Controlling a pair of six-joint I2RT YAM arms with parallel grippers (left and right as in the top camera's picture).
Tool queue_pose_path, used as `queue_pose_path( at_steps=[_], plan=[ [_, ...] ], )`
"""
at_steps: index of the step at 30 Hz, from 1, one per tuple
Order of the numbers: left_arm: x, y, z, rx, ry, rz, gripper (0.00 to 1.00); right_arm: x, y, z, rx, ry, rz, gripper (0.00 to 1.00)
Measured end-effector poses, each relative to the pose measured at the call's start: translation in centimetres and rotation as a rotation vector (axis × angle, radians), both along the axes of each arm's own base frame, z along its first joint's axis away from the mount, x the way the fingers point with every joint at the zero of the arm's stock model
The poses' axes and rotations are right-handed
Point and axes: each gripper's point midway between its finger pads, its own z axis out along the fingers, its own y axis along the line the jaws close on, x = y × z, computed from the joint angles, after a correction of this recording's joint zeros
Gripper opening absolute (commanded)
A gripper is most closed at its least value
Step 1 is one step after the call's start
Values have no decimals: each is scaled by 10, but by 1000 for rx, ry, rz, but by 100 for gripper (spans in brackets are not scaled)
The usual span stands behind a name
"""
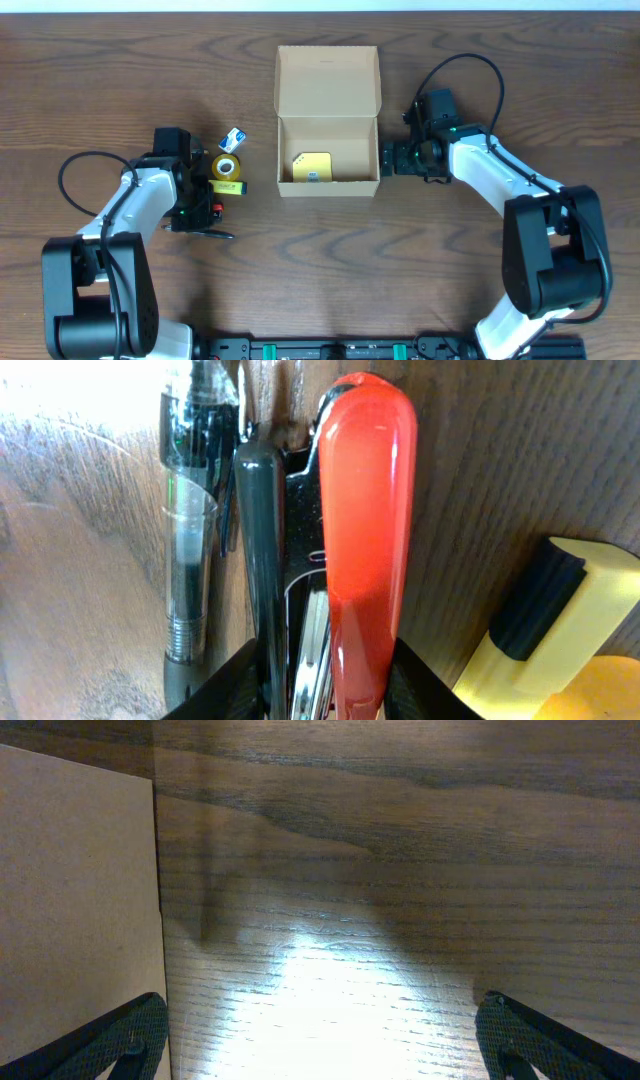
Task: Pack container
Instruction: 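Lift the red stapler with the left gripper and carry it toward the box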
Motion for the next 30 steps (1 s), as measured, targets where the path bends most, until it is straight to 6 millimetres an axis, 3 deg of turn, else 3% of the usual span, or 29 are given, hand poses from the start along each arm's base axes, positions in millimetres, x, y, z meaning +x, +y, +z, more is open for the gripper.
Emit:
queue_pose_path(
  at_steps=[7, 14, 17, 24, 30],
  plan=[
    [0, 0, 0, 0, -1, 0, 8, 0, 0, 0, 0, 0, 0, 99],
    [3, 2, 11, 40, -11, -39, 6, 0, 0, 0, 0, 0, 0, 99],
    [15, 6, 40, 103, -76, -104, 6, 0, 0, 0, 0, 0, 0, 99],
    [73, -5, 146, 299, -366, -398, 5, 0, 0, 0, 0, 0, 0, 99],
    [107, -23, 192, 372, -488, -536, 6, 0, 0, 0, 0, 0, 0, 99]
  ],
)
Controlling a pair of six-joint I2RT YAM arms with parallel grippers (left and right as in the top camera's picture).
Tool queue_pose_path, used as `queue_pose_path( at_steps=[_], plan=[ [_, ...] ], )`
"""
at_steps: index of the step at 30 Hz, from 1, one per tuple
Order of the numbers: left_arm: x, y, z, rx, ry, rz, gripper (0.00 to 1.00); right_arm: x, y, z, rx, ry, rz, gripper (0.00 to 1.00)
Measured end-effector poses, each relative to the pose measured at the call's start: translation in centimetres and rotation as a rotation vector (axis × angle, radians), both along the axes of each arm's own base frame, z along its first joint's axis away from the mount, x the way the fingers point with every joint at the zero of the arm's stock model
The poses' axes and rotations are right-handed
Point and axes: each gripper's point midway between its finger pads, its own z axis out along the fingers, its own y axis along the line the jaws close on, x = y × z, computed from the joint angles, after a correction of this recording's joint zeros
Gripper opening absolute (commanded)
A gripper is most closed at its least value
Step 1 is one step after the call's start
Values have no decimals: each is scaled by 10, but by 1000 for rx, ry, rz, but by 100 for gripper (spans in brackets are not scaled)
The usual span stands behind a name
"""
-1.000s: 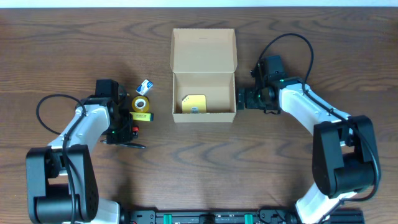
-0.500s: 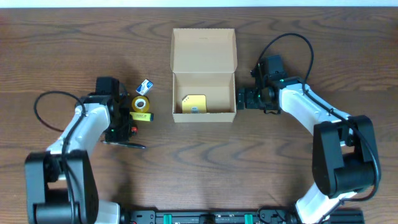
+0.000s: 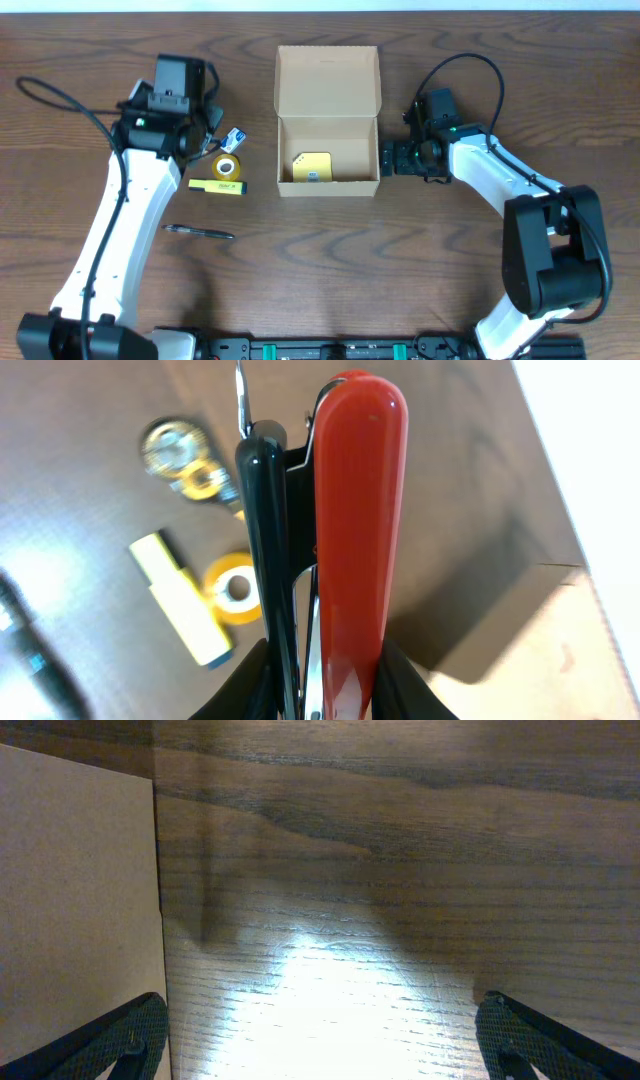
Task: Pack container
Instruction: 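Lift the red stapler with the left gripper and carry it toward the box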
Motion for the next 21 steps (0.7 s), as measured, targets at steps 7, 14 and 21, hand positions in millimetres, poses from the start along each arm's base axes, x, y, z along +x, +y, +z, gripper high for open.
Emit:
queue_pose_path(
  at_steps=[7, 14, 21],
  plan=[
    [51, -39, 1, -28, -58, -81, 6, 0, 0, 0, 0, 0, 0, 99],
    [66, -125, -23, -247, -43, -187, 6, 0, 0, 0, 0, 0, 0, 99],
    [31, -215, -30, -439, 68, -348, 6, 0, 0, 0, 0, 0, 0, 99]
  ],
)
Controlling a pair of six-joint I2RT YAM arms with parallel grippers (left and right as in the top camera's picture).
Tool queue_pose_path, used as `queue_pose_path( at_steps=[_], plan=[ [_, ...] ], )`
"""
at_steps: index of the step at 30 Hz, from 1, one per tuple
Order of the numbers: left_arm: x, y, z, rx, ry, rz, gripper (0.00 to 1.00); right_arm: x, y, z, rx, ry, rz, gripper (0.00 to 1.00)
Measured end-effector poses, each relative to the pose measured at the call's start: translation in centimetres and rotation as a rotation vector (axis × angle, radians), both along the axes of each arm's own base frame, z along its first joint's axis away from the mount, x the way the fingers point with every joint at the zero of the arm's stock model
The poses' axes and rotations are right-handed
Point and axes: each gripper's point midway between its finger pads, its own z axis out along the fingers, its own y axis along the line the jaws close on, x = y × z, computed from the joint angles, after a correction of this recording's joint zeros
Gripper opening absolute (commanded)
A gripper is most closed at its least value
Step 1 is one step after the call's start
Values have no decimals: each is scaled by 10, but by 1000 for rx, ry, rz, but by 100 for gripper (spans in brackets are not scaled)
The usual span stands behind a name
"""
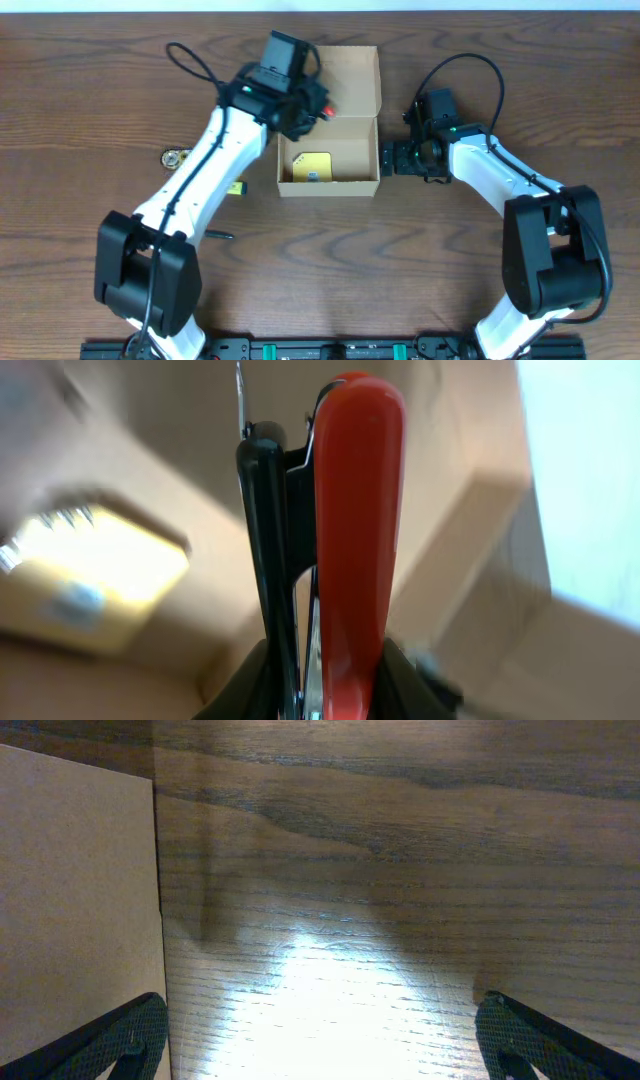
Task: Pack container
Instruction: 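Lift the red stapler with the left gripper and carry it toward the box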
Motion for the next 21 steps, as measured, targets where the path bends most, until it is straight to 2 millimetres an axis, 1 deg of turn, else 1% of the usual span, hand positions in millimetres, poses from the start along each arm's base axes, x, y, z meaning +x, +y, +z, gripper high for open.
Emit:
queue_pose_path(
  at_steps=[3, 4, 6, 8, 10, 11, 13, 17, 21],
  plan=[
    [-14, -22, 1, -22, 14, -54, 6, 0, 0, 0, 0, 0, 0, 99],
    [-17, -26, 1, -27, 17, -66, 6, 0, 0, 0, 0, 0, 0, 99],
    [-21, -28, 0, -20, 27, -68, 6, 0, 0, 0, 0, 0, 0, 99],
    [-23, -23, -4, 2, 49, -41, 6, 0, 0, 0, 0, 0, 0, 99],
    [-26, -14, -10, 21, 95, 26, 6, 0, 0, 0, 0, 0, 0, 99],
    [-29, -6, -14, 28, 142, 111, 6, 0, 0, 0, 0, 0, 0, 99],
    [-29, 1, -17, 11, 196, 238, 6, 0, 0, 0, 0, 0, 0, 99],
    [-26, 6, -22, -38, 259, 420, 6, 0, 0, 0, 0, 0, 0, 99],
    [-19, 5, -36, -60, 294, 515, 6, 0, 0, 0, 0, 0, 0, 99]
  ],
)
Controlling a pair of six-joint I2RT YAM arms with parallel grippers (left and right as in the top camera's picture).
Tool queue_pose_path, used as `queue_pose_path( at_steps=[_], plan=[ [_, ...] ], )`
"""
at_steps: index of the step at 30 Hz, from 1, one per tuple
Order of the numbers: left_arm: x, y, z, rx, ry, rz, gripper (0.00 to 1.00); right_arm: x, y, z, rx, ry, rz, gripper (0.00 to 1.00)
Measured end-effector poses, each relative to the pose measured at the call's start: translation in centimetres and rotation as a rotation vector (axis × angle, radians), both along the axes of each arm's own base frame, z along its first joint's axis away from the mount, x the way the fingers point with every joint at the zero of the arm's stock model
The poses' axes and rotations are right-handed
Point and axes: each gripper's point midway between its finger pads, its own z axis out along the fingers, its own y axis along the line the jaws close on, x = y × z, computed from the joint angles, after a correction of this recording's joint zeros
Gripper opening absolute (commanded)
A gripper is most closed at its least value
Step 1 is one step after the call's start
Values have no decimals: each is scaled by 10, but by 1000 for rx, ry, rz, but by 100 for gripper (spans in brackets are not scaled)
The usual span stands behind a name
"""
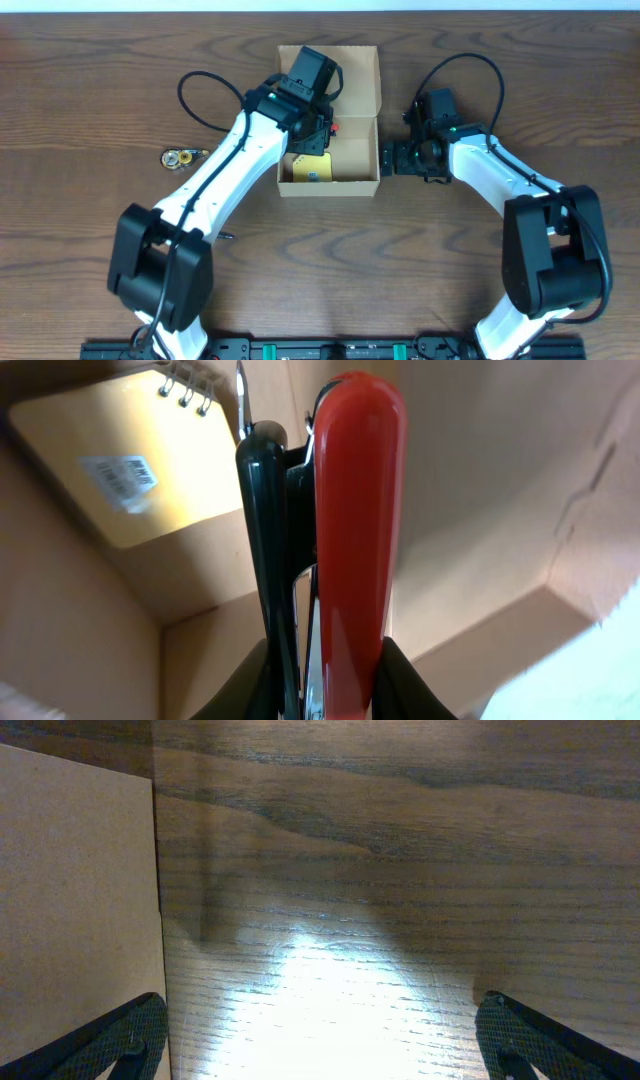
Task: Pack container
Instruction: 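Lift the red stapler with the left gripper and carry it toward the box, then lower the stapler into the box and open the left gripper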
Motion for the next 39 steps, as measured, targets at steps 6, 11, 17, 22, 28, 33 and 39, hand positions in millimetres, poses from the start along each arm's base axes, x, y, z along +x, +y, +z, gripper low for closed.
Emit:
queue_pose_path(
  at_steps=[6, 11, 17, 22, 28, 33, 39],
  plan=[
    [9, -4, -22, 13, 16, 72, 6, 0, 0, 0, 0, 0, 0, 99],
    [15, -2, -35, 45, 10, 109, 6, 0, 0, 0, 0, 0, 0, 99],
    [16, 3, -43, 77, 13, 123, 6, 0, 0, 0, 0, 0, 0, 99],
    [16, 3, -43, 78, 14, 122, 6, 0, 0, 0, 0, 0, 0, 99],
    [14, 2, -53, 84, 37, 118, 6, 0, 0, 0, 0, 0, 0, 99],
    [13, 2, -58, 89, 49, 116, 8, 0, 0, 0, 0, 0, 0, 99],
    [13, 1, -58, 90, 48, 112, 40, 0, 0, 0, 0, 0, 0, 99]
  ],
)
